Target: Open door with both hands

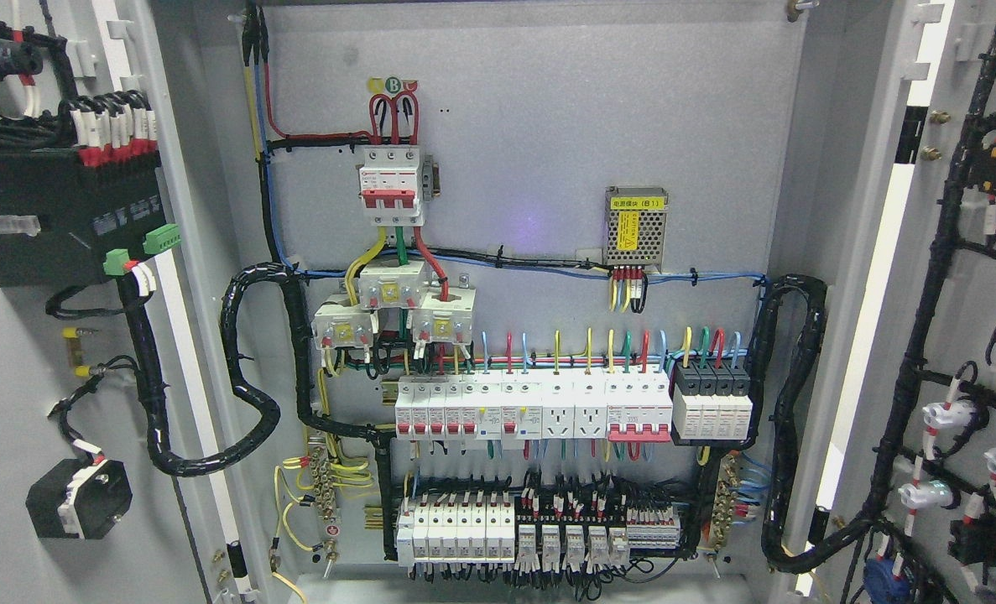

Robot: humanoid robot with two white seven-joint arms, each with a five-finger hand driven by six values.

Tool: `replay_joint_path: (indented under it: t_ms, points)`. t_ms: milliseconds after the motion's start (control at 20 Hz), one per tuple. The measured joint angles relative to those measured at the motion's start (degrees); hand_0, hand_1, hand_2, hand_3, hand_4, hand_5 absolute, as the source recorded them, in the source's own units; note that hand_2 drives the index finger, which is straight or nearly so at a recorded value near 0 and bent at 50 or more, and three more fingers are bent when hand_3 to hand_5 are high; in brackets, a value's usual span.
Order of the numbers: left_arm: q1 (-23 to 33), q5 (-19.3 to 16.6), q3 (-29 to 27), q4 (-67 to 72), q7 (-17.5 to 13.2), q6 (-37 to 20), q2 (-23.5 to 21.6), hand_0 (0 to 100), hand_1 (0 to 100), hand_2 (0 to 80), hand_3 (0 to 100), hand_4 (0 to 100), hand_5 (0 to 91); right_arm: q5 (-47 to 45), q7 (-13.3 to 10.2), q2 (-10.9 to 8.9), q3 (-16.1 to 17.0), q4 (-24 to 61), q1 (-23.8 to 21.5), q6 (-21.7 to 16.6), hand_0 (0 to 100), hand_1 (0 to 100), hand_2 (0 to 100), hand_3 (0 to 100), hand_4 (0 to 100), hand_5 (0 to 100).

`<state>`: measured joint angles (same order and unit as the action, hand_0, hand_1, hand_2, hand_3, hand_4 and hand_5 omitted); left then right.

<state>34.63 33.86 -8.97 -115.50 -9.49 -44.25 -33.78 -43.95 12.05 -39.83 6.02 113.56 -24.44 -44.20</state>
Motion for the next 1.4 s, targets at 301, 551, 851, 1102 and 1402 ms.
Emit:
replay_joint_path:
  t_ms: [301, 551, 851, 1102, 1402]
  points:
    - [1.1, 2.5, -3.0, 0.6, 0.0, 0.0, -0.2, 0, 0, 0.0, 0, 3, 0.0, -0.1, 0.0, 0.3, 1.5, -0.1, -1.0, 0.0, 11, 0, 0, 0, 0, 0]
    - [1.5, 4.7, -5.2, 1.7, 0.0, 0.0, -0.5, 0, 0, 0.0, 0, 3, 0.0, -0.2, 0.0, 0.51, 2.9, -0.3, -1.7, 0.0, 11, 0, 0, 0, 0, 0]
    - [1.7, 7.3, -7.5, 3.5, 0.2, 0.0, -0.9, 0, 0, 0.0, 0, 3, 0.0, -0.2, 0.0, 1.05, 4.4, -0.7, -2.4, 0.0, 11, 0, 0, 0, 0, 0]
    - [1.4, 8.8, -9.2, 5.4, 0.0, 0.0, -1.1, 0, 0, 0.0, 0, 3, 0.0, -0.3, 0.0, 1.57, 5.3, -0.9, -3.1, 0.0, 11, 0, 0, 0, 0, 0]
    - [0.3, 10.1, -10.7, 7.9, -0.1, 0.0, -1.6, 0, 0, 0.0, 0, 3, 0.0, -0.4, 0.0, 2.17, 6.4, -1.1, -4.2, 0.0, 11, 0, 0, 0, 0, 0]
